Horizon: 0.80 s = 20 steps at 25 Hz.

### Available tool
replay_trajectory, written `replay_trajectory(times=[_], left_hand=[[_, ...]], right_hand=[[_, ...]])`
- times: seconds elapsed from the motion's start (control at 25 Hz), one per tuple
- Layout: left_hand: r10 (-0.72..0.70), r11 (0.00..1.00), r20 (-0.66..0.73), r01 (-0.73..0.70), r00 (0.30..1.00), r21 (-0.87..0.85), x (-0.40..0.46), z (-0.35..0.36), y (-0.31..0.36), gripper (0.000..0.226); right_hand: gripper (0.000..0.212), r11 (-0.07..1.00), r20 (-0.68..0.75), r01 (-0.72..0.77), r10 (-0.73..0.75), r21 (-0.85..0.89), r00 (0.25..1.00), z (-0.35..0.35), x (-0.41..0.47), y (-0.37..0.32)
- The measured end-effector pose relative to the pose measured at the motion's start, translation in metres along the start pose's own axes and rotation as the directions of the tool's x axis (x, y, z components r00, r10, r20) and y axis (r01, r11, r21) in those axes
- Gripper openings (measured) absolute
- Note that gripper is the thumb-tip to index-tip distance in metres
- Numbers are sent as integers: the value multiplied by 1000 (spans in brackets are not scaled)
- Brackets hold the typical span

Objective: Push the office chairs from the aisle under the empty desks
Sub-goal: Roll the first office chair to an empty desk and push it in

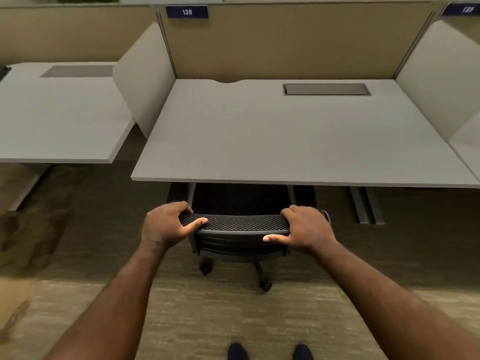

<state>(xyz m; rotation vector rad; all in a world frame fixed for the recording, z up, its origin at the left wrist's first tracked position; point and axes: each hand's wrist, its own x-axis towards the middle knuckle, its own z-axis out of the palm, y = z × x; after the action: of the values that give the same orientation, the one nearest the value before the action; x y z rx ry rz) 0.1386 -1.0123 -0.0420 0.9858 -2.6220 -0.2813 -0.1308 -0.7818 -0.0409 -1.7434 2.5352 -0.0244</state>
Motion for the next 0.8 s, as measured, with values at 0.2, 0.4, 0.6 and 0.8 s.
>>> replay_trajectory(times=[0.2,0.4,0.6,0.8], left_hand=[[55,998,13,-55,998,-4,9,0,-23,58],[66,998,54,-65,996,-12,8,-3,-26,67],[119,990,-5,-119,993,-82,4,-3,1,72],[334,934,-91,-343,938,-105,15,20,88,64]], right_hand=[[101,999,14,-45,45,-9,999,-1,1,-21],[101,994,4,-92,92,57,996,-6,-11,-18],[98,973,-79,-203,212,106,974,-13,-49,7],[97,951,-120,-285,299,122,947,-15,-119,57]])
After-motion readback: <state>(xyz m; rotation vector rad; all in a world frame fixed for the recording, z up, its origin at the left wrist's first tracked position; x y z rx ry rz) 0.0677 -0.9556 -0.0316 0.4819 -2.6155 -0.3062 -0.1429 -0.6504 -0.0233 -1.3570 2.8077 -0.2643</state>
